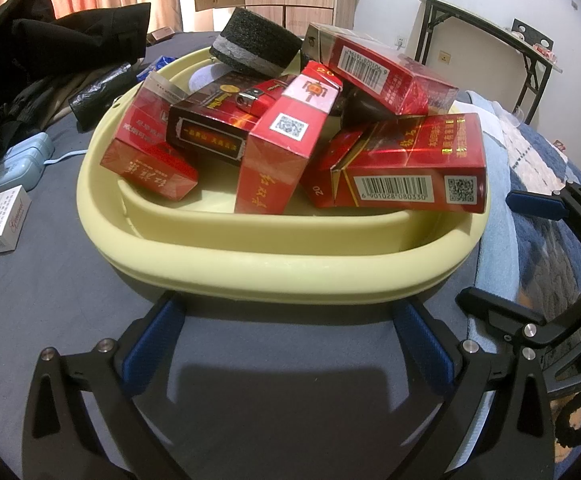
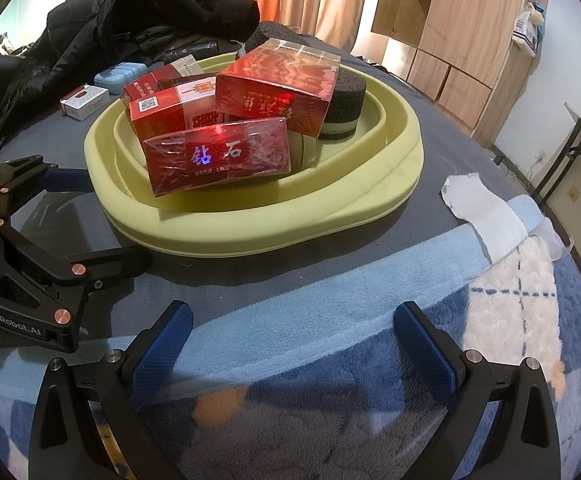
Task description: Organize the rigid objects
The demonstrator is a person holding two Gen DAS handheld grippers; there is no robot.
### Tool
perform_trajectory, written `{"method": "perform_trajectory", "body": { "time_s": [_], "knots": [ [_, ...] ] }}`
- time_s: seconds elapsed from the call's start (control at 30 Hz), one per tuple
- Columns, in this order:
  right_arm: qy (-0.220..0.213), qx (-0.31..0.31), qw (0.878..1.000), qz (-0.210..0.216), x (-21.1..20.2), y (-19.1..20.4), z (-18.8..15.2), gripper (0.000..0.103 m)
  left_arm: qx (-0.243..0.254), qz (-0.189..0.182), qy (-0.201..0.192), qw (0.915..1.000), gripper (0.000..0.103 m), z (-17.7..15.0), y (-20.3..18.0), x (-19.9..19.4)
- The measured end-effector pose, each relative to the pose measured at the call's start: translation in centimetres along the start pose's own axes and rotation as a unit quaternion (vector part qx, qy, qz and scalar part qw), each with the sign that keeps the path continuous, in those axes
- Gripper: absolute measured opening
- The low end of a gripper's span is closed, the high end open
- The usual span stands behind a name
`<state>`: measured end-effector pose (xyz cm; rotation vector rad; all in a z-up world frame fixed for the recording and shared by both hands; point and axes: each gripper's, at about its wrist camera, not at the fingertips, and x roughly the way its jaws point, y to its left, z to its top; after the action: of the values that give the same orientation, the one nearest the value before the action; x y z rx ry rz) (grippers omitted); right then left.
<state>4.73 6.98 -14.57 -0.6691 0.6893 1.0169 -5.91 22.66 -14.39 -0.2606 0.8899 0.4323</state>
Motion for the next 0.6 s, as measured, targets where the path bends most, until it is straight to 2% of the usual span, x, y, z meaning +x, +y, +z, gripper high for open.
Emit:
{"method": "perform_trajectory", "body": {
  "time_s": [0.6],
  "knots": [
    [0.000, -0.001, 1.000, 0.000, 0.13, -0.32, 0.03, 0.103, 0.000, 0.000, 0.000, 1.0000, 0.103, 0.06, 0.03, 0.05]
  ]
}}
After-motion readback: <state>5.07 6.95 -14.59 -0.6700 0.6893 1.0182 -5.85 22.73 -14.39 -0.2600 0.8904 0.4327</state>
